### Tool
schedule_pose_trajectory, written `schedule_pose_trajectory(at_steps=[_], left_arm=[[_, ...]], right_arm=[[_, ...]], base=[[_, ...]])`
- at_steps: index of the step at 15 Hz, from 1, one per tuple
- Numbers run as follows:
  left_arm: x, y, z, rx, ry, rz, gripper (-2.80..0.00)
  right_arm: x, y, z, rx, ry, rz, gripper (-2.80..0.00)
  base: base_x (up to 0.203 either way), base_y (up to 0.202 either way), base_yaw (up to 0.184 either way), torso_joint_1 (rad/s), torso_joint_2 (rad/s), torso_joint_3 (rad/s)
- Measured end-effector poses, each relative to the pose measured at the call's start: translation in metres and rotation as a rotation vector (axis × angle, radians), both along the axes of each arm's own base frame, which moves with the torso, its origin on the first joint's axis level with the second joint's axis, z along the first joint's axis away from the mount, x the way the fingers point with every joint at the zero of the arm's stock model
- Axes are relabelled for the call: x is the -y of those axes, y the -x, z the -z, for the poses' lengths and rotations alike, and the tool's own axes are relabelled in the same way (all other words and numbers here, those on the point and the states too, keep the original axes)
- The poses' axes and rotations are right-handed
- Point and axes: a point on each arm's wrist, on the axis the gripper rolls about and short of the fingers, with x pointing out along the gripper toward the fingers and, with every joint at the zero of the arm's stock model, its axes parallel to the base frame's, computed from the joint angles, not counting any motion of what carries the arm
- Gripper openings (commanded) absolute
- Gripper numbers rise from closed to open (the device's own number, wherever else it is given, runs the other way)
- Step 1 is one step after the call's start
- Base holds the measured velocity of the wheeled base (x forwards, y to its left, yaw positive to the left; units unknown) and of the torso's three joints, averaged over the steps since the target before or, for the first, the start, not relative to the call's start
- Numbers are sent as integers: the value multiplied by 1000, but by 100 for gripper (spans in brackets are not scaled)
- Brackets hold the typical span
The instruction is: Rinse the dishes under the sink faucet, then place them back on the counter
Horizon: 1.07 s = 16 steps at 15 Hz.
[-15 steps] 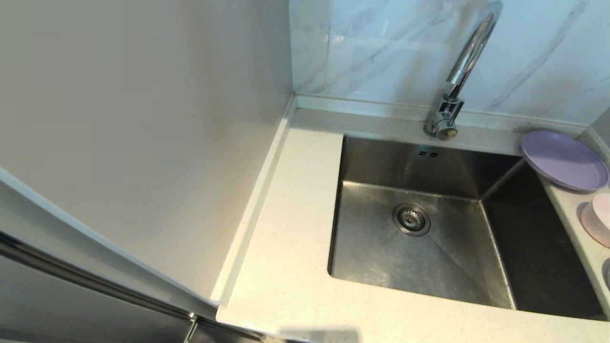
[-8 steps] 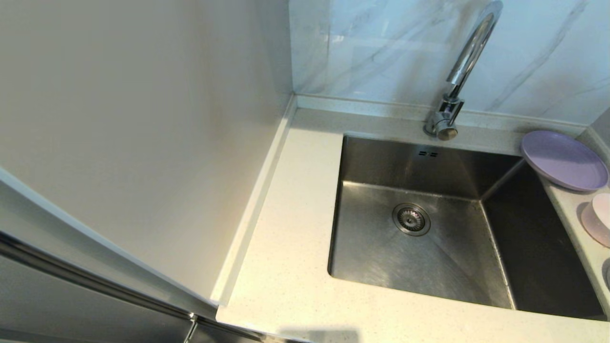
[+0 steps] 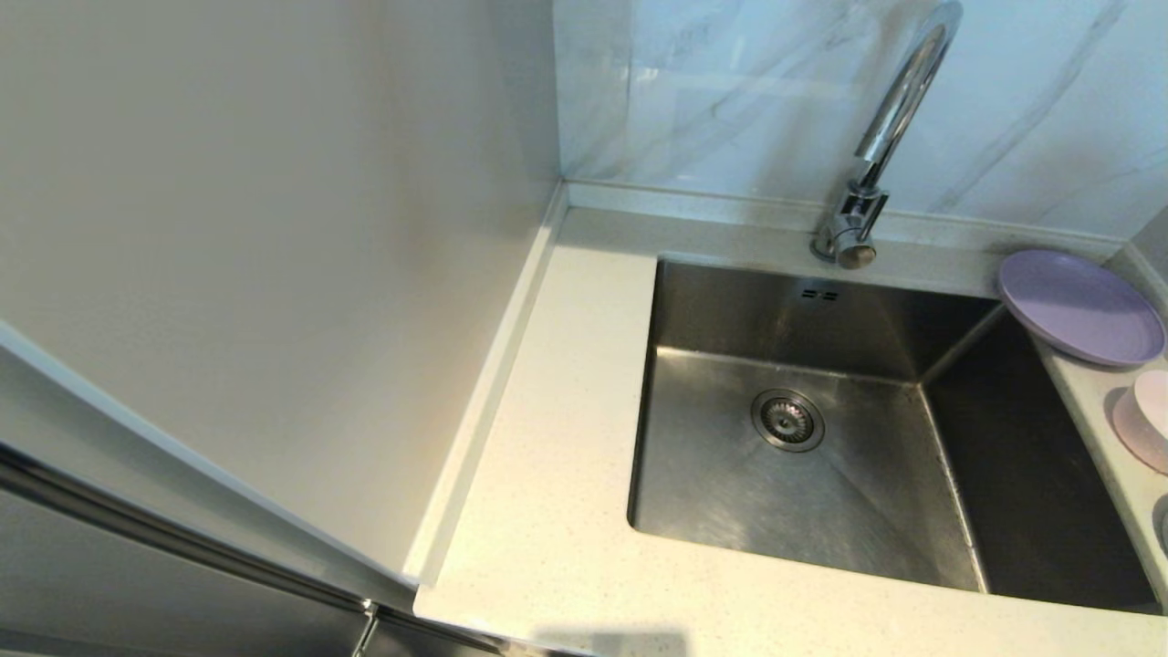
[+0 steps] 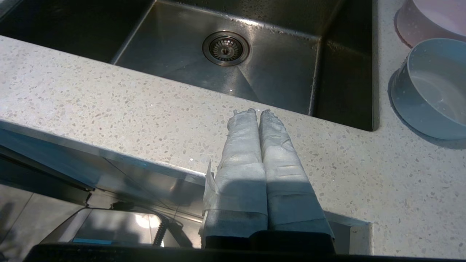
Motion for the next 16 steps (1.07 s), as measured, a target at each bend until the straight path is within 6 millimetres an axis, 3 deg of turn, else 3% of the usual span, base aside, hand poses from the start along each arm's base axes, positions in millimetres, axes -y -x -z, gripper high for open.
schedule_pose_trajectory(at_steps=[16], left_arm=[[0, 0, 0, 0, 0, 0, -280]], right_arm=[[0, 0, 0, -2, -22, 3, -280]], base=[[0, 0, 0, 0, 0, 0]])
